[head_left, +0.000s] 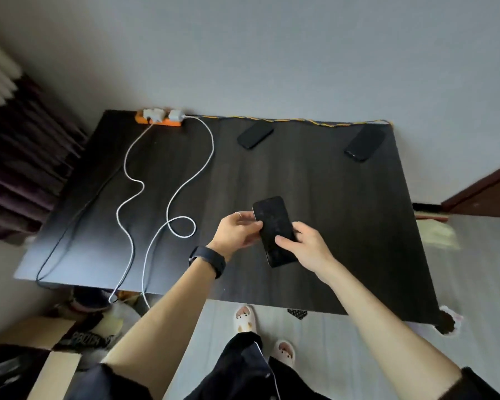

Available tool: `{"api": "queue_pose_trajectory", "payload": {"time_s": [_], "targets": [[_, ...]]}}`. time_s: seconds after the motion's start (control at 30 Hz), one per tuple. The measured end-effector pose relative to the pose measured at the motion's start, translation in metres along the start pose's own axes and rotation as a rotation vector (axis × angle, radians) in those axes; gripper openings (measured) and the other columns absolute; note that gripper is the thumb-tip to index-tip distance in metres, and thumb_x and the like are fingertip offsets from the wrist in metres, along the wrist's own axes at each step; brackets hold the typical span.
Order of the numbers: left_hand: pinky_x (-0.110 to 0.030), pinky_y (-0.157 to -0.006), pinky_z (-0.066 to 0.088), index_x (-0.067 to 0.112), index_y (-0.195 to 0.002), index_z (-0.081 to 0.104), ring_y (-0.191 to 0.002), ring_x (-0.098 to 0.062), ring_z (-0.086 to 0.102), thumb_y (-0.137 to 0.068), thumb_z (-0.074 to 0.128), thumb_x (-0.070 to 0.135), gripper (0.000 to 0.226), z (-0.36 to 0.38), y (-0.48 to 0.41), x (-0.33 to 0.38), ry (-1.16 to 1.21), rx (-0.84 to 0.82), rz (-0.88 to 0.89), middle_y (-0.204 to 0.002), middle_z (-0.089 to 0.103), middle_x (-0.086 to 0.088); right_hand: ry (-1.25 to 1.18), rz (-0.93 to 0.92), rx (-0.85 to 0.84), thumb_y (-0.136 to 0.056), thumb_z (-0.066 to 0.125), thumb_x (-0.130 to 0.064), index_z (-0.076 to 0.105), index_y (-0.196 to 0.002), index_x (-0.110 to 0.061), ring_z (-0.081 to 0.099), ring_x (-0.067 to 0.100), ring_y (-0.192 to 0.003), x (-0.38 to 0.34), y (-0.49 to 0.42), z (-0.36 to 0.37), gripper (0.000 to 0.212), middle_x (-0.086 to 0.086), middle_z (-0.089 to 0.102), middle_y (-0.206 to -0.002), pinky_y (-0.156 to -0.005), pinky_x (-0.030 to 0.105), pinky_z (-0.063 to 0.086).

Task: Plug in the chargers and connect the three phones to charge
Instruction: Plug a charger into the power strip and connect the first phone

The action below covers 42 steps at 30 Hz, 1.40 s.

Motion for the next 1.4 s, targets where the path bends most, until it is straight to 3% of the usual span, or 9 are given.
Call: {"api": "queue_pose_trajectory", "payload": {"time_s": [0.43, 0.67, 0.8, 0.87, 0.93, 1.0, 1.1, 1.2, 1.4], "targets": [[-0.030, -0.067, 0.059, 0.015, -0.114, 0.067, -0.064, -0.017, 0.060, -0.095, 0.067, 0.017, 0.019, -0.192, 0.133, -0.071, 0.380, 0.495, 0.052, -0.075, 0.067, -0.003, 0.248, -0.123, -0.479, -0.094, 0.068, -0.017, 0.064, -0.109, -0.005, 0.069, 0.008, -0.076, -0.054, 0.029, 0.210, 0.019, 0.006, 0.079, -0.094, -0.067, 0.017, 0.049], [-0.030, -0.057, 0.057, 0.024, -0.107, 0.059, -0.052, -0.014, 0.064, -0.092, 0.070, 0.012, 0.022, -0.275, 0.159, -0.127, 0.402, 0.503, -0.022, -0.064, 0.070, 0.002, 0.272, -0.103, -0.546, -0.094, 0.068, -0.013, 0.064, -0.105, -0.006, 0.070, 0.017, -0.083, -0.054, 0.025, 0.332, 0.014, 0.014, 0.077, -0.097, -0.073, 0.025, 0.052], [-0.026, -0.049, 0.054, 0.023, -0.112, 0.060, -0.050, -0.014, 0.067, -0.092, 0.069, 0.010, 0.025, -0.350, 0.147, -0.144, 0.375, 0.523, -0.074, -0.063, 0.072, 0.001, 0.406, -0.049, -0.546, -0.092, 0.067, -0.027, 0.068, -0.106, -0.019, 0.069, 0.013, -0.076, -0.047, -0.003, 0.395, 0.017, -0.001, 0.077, -0.094, -0.065, 0.024, 0.051], [-0.030, -0.054, 0.058, 0.019, -0.119, 0.061, -0.059, -0.017, 0.072, -0.092, 0.069, 0.009, 0.030, -0.396, 0.134, -0.154, 0.290, 0.548, -0.115, -0.072, 0.076, -0.003, 0.481, -0.018, -0.489, -0.092, 0.065, -0.031, 0.069, -0.106, -0.025, 0.071, 0.012, -0.085, -0.040, -0.023, 0.419, 0.016, -0.006, 0.075, -0.100, -0.073, 0.025, 0.052], [-0.039, -0.078, 0.061, 0.020, -0.125, 0.061, -0.083, -0.022, 0.074, -0.091, 0.069, 0.013, 0.035, -0.440, 0.120, -0.166, 0.124, 0.563, -0.167, -0.089, 0.077, -0.007, 0.627, -0.033, -0.417, -0.092, 0.062, -0.033, 0.068, -0.109, -0.028, 0.067, 0.011, -0.099, -0.033, -0.039, 0.438, 0.018, -0.008, 0.072, -0.109, -0.083, 0.023, 0.047], [-0.037, -0.091, 0.057, 0.025, -0.127, 0.060, -0.093, -0.021, 0.071, -0.091, 0.067, 0.018, 0.038, -0.477, 0.104, -0.175, -0.006, 0.552, -0.212, -0.099, 0.075, -0.004, 0.840, -0.099, -0.387, -0.095, 0.058, -0.037, 0.062, -0.124, -0.029, 0.058, 0.015, -0.116, -0.027, -0.056, 0.459, 0.031, -0.005, 0.063, -0.131, -0.092, 0.026, 0.042], [-0.030, -0.090, 0.055, 0.027, -0.133, 0.058, -0.097, -0.018, 0.069, -0.093, 0.063, 0.022, 0.041, -0.509, 0.081, -0.182, -0.155, 0.515, -0.256, -0.109, 0.074, -0.002, 1.128, -0.163, -0.427, -0.099, 0.045, -0.046, 0.037, -0.150, -0.034, 0.022, 0.021, -0.149, -0.013, -0.073, 0.481, 0.053, -0.004, 0.024, -0.164, -0.116, 0.040, 0.028], [-0.030, -0.097, 0.050, 0.027, -0.136, 0.055, -0.113, -0.024, 0.064, -0.095, 0.060, 0.023, 0.042, -0.527, 0.056, -0.186, -0.320, 0.465, -0.275, -0.120, 0.071, -0.003, 1.281, -0.096, -0.481, -0.101, 0.033, -0.051, 0.012, -0.158, -0.039, -0.005, 0.016, -0.155, 0.012, -0.084, 0.492, 0.062, -0.006, -0.006, -0.169, -0.123, 0.047, 0.012], [-0.036, -0.099, 0.046, 0.019, -0.145, 0.040, -0.121, -0.033, 0.057, -0.095, 0.059, 0.019, 0.054, -0.533, 0.037, -0.182, -0.475, 0.483, -0.213, -0.129, 0.062, -0.012, 1.355, -0.034, -0.345, -0.101, 0.027, -0.052, -0.003, -0.158, -0.040, -0.011, 0.018, -0.154, 0.038, -0.075, 0.479, 0.066, -0.007, -0.018, -0.167, -0.124, 0.049, 0.006]]}}
Point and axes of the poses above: each hand's wrist, its own y-axis away from the middle knuckle, its own z-axis out of the palm, x = y × z, the point moved 8 cm from there along -y, towards the middle knuckle
